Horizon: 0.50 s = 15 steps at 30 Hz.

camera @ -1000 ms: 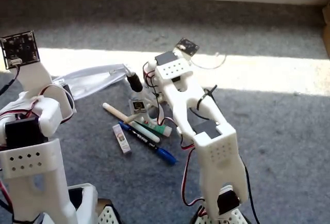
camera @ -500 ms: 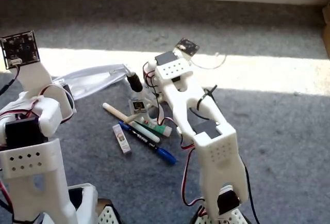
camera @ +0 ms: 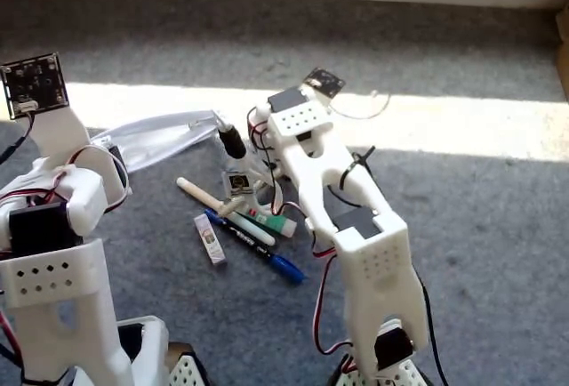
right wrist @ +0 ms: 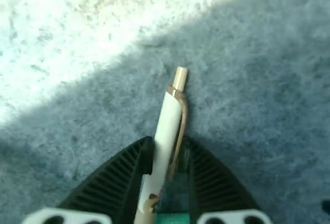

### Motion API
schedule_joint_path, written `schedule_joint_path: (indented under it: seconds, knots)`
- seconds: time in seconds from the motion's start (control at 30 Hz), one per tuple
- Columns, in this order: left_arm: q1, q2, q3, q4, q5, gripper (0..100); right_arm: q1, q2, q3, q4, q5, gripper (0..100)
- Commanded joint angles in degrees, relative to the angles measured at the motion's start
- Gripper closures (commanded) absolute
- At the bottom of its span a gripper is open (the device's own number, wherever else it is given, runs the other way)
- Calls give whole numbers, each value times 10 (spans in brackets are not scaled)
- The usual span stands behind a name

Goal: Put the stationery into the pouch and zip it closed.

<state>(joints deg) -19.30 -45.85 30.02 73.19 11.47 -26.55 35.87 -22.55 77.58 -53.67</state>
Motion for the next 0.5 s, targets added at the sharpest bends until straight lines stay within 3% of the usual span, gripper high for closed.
schedule_joint_path:
  seconds: [0.0, 0.47]
  knots:
    - [-7, 10, 5, -5, 4, 994, 21, -9, -53, 30, -6, 936]
    - [-7, 10, 5, -5, 4, 994, 32, -9, -138, 127, -2, 936]
